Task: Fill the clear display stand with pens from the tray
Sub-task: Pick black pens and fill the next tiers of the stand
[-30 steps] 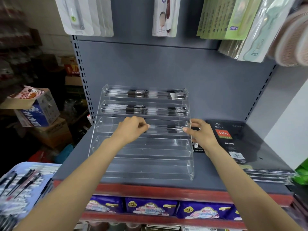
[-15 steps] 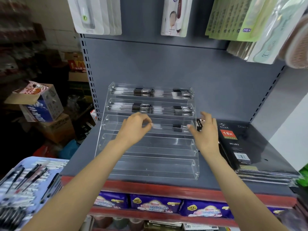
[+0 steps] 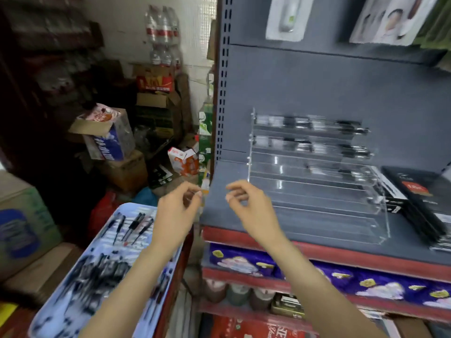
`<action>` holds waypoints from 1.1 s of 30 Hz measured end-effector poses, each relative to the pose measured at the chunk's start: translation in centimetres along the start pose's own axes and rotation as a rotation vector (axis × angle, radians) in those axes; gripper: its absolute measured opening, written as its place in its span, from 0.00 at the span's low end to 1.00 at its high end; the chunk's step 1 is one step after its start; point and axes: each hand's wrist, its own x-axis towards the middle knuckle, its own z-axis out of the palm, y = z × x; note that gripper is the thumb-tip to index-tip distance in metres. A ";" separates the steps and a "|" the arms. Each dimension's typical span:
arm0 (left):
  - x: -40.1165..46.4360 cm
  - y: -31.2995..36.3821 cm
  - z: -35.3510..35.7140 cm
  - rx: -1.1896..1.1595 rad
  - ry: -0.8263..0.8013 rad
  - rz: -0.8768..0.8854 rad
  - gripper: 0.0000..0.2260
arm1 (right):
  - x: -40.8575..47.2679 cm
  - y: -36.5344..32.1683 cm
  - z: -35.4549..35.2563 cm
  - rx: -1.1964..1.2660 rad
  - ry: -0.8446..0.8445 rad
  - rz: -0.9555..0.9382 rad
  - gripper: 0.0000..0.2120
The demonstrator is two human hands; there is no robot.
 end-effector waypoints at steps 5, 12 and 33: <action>-2.3 -10.6 -7.1 0.074 -0.093 -0.217 0.04 | -1.6 -2.7 12.4 -0.018 -0.236 0.065 0.10; -2.8 -19.1 -9.2 0.181 -0.331 -0.259 0.06 | -1.5 1.9 24.6 -0.233 -0.432 0.355 0.21; 4.1 -26.3 -3.0 0.622 -0.530 -0.394 0.10 | 6.3 5.4 30.8 -0.590 -0.382 0.518 0.20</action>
